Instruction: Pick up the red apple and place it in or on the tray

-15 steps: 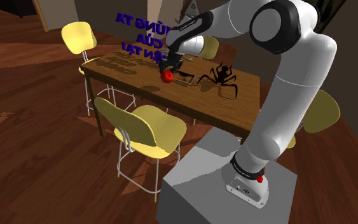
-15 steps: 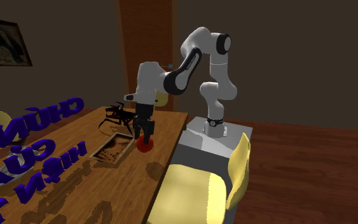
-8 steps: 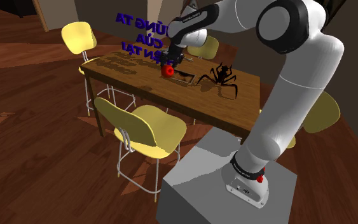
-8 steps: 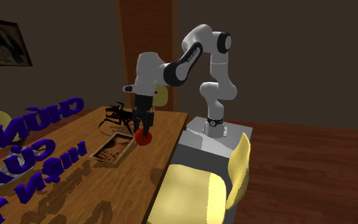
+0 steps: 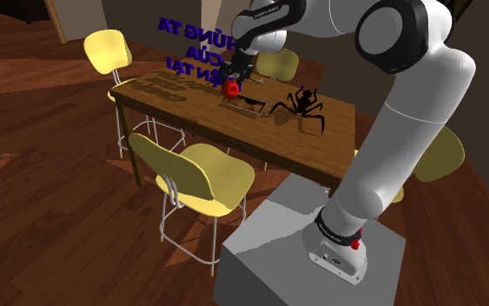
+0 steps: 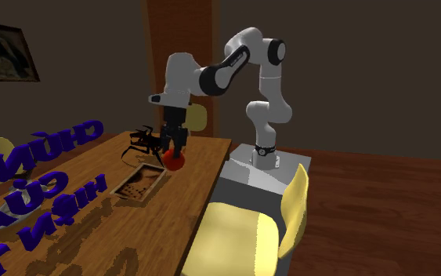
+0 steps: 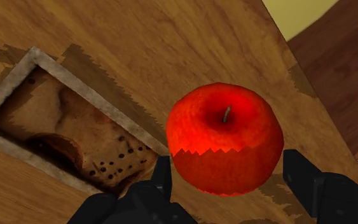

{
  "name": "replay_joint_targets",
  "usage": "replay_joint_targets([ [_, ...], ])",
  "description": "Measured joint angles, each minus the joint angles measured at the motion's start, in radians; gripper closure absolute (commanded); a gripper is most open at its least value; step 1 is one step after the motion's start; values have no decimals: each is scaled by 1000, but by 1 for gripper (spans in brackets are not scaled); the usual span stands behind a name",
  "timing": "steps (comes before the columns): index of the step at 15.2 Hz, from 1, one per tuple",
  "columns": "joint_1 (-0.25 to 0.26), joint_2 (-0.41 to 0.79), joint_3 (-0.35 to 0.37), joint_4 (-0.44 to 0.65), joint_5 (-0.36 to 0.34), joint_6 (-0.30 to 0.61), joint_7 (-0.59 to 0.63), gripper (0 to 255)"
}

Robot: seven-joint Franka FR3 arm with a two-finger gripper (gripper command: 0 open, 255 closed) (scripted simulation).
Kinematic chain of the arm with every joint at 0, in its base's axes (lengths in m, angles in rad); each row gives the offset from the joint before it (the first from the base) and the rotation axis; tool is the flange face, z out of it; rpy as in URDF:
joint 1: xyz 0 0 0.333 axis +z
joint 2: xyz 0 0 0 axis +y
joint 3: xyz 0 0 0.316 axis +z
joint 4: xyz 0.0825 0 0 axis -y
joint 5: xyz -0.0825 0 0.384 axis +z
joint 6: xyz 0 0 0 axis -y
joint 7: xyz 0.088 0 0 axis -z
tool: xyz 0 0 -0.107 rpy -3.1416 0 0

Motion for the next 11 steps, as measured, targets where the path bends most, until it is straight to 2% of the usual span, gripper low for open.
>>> replay_joint_targets([
  [4, -50, 71, -27, 106, 46, -53, -89, 255],
  [11, -170, 240, -58, 371, 131, -187, -234, 255],
])
